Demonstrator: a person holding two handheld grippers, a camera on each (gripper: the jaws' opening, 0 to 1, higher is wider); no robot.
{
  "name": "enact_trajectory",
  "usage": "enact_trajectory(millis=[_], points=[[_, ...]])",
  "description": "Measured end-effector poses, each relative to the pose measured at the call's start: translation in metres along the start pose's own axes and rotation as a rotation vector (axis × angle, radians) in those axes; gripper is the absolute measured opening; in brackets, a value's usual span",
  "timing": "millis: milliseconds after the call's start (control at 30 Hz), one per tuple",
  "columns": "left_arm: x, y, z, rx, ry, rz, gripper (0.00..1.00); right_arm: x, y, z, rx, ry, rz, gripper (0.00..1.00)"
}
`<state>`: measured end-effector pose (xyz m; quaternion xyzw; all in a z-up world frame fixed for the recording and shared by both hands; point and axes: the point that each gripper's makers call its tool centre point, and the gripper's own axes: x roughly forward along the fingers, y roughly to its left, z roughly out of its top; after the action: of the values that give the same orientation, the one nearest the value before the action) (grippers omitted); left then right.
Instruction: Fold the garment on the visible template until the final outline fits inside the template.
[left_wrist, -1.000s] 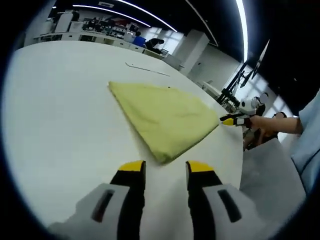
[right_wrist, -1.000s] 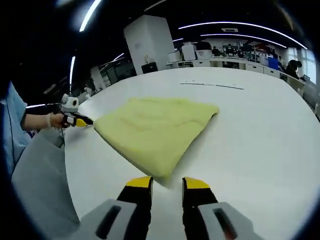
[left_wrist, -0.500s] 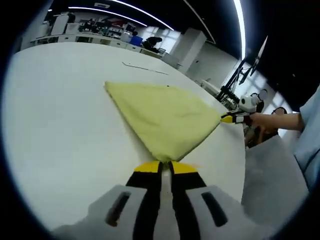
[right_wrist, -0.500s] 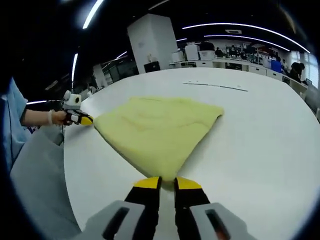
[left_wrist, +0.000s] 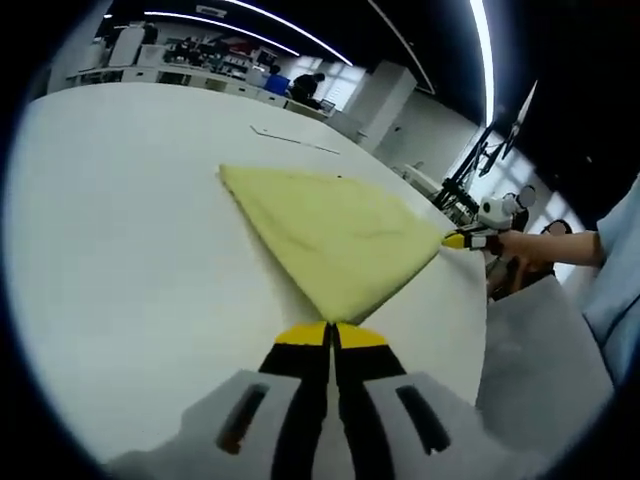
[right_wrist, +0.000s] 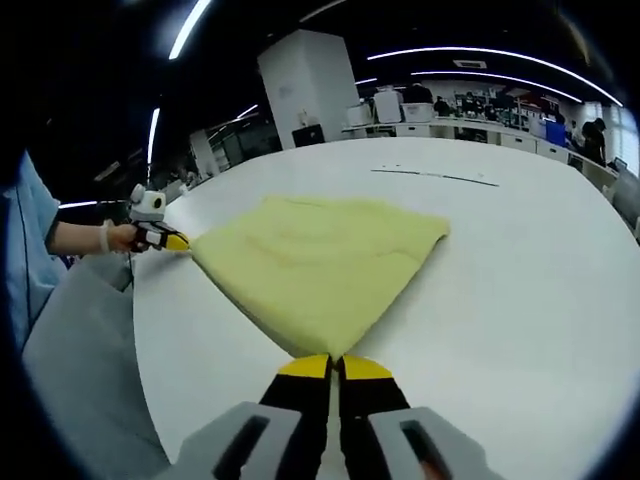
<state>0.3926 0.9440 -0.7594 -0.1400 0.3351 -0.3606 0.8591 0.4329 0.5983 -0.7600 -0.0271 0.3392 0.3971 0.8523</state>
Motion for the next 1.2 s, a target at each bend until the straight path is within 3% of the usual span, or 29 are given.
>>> enact_trajectory(millis=[600,1033,1133,1200], points=[[-0.022,-0.031,-0.034,-0.032,0.004,-0.03,0.0,-0.023,0.026,-0.035,0.016,0.023,0.023,0.0],[-0.021,-0.035,-0.039,-0.037,-0.005,-0.031,0.0,-0.026,0.03,-0.033,0.033,0.02,0.031,0.0],[-0.024,-0.033,-0.034,-0.037,-0.019,-0.015,0.0,-0.03,0.032,-0.031,0.04,0.014,0.024,0.05],[-0.026,-0.03,-0.028,-0.016,-0.035,0.003,0.05,-0.032,0.034,-0.028,0.043,0.01,0.017,0.16]])
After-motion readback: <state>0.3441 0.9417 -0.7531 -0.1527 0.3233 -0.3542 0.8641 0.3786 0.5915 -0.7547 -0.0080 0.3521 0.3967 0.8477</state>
